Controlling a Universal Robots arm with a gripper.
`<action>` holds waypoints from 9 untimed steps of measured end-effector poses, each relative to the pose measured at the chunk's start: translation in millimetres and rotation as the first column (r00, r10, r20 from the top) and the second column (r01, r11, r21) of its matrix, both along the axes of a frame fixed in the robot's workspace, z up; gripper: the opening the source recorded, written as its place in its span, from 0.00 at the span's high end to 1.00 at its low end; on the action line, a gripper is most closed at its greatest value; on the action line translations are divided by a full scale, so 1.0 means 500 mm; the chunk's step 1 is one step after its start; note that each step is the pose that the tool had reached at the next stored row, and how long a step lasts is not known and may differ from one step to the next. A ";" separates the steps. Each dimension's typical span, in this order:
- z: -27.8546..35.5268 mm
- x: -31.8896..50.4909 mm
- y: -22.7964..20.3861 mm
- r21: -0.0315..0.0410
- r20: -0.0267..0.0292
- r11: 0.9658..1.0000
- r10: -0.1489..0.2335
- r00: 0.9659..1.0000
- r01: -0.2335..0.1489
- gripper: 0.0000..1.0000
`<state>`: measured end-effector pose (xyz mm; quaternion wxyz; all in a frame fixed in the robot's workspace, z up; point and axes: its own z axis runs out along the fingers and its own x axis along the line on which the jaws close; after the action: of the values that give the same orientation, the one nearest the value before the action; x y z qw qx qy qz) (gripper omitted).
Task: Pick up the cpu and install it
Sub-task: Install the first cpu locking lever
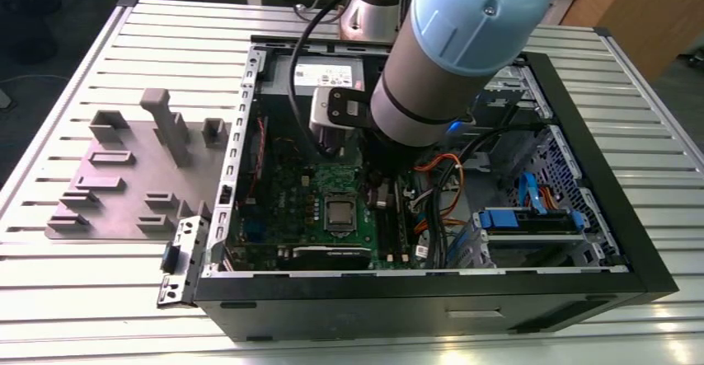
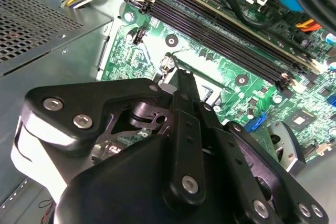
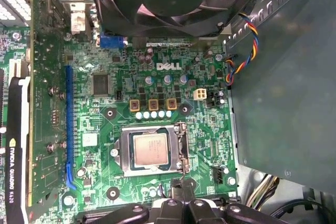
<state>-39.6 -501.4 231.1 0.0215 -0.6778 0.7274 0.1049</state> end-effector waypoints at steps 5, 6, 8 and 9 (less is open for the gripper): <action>-0.002 -0.002 -0.0004 0.000 0.005 1.000 0.030 1.000 -0.030 0.89; -0.002 -0.002 -0.0004 0.000 0.005 0.999 0.046 0.999 -0.046 0.89; -0.003 -0.002 -0.0005 0.000 0.005 0.998 0.069 0.998 -0.069 0.89; -0.003 -0.002 -0.0006 0.000 0.005 0.998 0.070 0.998 -0.070 0.89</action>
<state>-40.6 -501.7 229.6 0.0196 -0.7031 0.7032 0.1040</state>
